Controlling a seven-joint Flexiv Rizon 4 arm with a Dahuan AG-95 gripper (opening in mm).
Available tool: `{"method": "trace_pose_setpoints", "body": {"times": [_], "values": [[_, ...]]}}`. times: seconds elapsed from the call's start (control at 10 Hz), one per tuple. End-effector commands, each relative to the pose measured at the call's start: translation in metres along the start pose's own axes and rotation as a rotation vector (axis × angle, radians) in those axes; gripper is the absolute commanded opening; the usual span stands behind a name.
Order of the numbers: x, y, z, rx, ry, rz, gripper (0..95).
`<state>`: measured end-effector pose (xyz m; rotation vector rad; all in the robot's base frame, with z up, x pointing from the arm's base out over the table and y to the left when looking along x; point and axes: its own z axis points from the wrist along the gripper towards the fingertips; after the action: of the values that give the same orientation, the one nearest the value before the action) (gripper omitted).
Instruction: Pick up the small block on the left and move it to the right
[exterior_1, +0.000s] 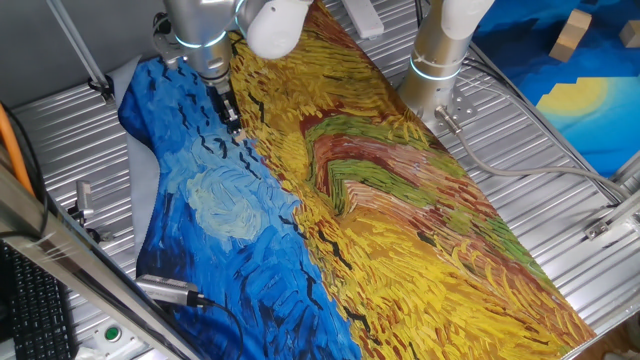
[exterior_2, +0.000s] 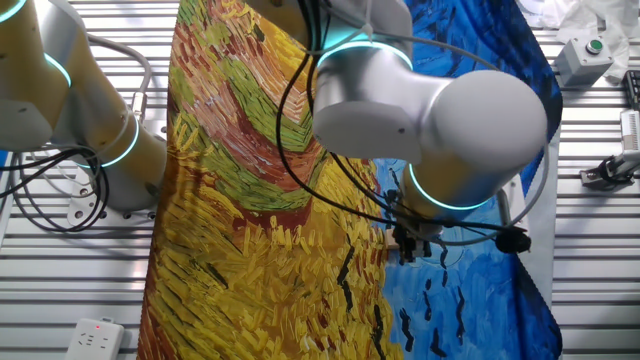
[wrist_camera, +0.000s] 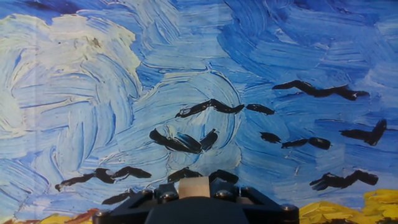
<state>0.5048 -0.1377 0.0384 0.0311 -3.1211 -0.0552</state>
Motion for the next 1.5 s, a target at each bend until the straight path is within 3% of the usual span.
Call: {"method": "trace_pose_setpoints", "body": {"times": [0.1,1.0,1.2,1.5], "values": [[0.002,0.001,0.000,-0.023,0.004,-0.001,38.0],[0.006,0.006,0.014,-0.021,0.004,0.007,38.0],[0.006,0.006,0.016,-0.015,0.005,0.013,0.0],[0.006,0.006,0.016,-0.013,0.005,0.017,0.0]]}}
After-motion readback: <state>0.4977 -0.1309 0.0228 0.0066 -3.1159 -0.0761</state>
